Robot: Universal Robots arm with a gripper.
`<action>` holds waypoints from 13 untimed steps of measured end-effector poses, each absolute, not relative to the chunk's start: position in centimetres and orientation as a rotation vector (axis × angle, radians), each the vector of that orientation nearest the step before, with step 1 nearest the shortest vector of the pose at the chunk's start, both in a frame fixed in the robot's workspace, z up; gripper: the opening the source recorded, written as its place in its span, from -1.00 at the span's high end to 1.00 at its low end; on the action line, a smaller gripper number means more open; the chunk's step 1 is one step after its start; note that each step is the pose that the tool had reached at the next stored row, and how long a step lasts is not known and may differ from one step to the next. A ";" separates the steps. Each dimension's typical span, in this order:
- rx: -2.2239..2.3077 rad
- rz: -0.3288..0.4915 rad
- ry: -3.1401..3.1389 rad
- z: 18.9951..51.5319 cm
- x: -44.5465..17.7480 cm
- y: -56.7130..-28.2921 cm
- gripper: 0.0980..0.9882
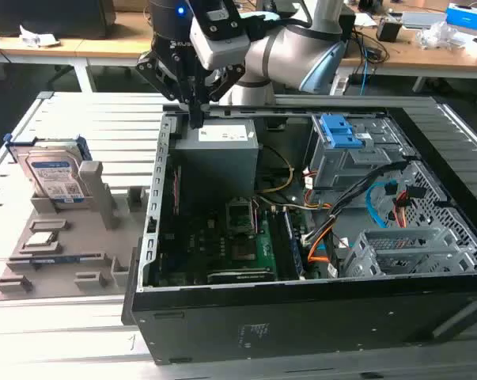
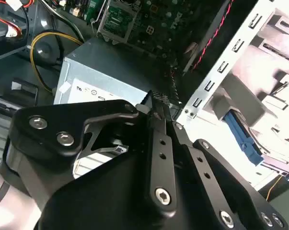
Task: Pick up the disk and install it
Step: 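Reach for the disk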
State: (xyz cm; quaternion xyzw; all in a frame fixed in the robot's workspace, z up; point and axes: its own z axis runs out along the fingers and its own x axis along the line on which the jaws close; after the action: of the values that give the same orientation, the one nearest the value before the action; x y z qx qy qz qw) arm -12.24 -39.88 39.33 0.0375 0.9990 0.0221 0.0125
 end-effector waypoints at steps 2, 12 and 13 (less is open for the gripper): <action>0.117 0.069 3.114 39.3 -13.4 -39.9 0.98; 0.117 0.069 3.114 39.3 -17.4 -39.9 0.98; 0.117 0.069 3.114 39.3 -17.6 -39.9 0.98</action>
State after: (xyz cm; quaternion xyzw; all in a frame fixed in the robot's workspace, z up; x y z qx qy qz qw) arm -17.63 -39.89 39.33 0.0374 0.9990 0.0221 0.0125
